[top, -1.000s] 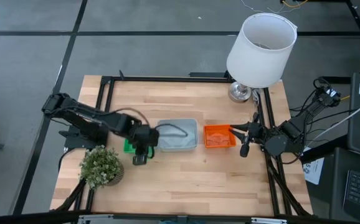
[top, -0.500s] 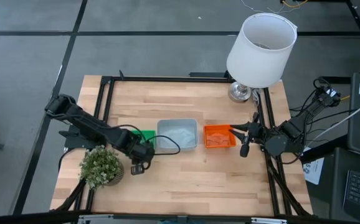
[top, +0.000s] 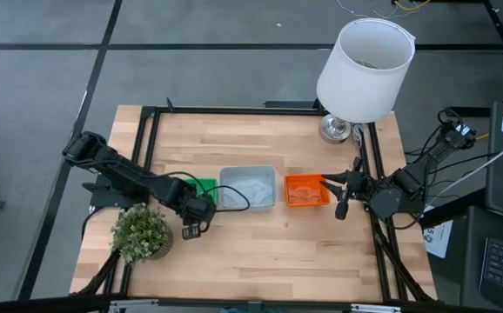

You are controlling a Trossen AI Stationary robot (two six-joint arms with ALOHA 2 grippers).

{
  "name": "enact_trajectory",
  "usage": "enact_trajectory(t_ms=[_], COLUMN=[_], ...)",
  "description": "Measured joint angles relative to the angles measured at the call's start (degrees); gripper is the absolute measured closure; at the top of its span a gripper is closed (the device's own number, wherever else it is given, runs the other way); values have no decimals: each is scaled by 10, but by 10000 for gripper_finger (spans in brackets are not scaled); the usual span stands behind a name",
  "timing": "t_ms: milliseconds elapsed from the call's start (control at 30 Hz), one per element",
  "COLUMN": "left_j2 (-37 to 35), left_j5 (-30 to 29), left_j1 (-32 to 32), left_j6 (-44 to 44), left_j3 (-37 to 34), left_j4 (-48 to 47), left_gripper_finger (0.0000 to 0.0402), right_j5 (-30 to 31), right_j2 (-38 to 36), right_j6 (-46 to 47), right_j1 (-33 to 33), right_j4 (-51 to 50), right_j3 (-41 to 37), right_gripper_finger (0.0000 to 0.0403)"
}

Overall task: Stack baskets by color
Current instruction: Stack the bottom right green bin on top of the top green bin, then adjust the gray bins

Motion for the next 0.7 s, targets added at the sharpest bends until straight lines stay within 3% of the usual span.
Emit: enact_trajectory(t_ms=[300, 500, 700], left_j2=[-12, -12, -12], left_j5=[19, -25, -28], left_j1=[-6, 14, 75], left_j6=[24, 64, 121], left_j3=[7, 53, 114], left_j4=[61, 4, -63], left_gripper_finger=[337, 337, 337], right_j5=[0, 0, 1], right_j2=[0, 0, 0], right_j6=[0, 0, 0], right_j1=[0, 0, 0], right_j4=[0, 0, 0], right_j3=[0, 0, 0], right_gripper_finger=[315, 315, 315])
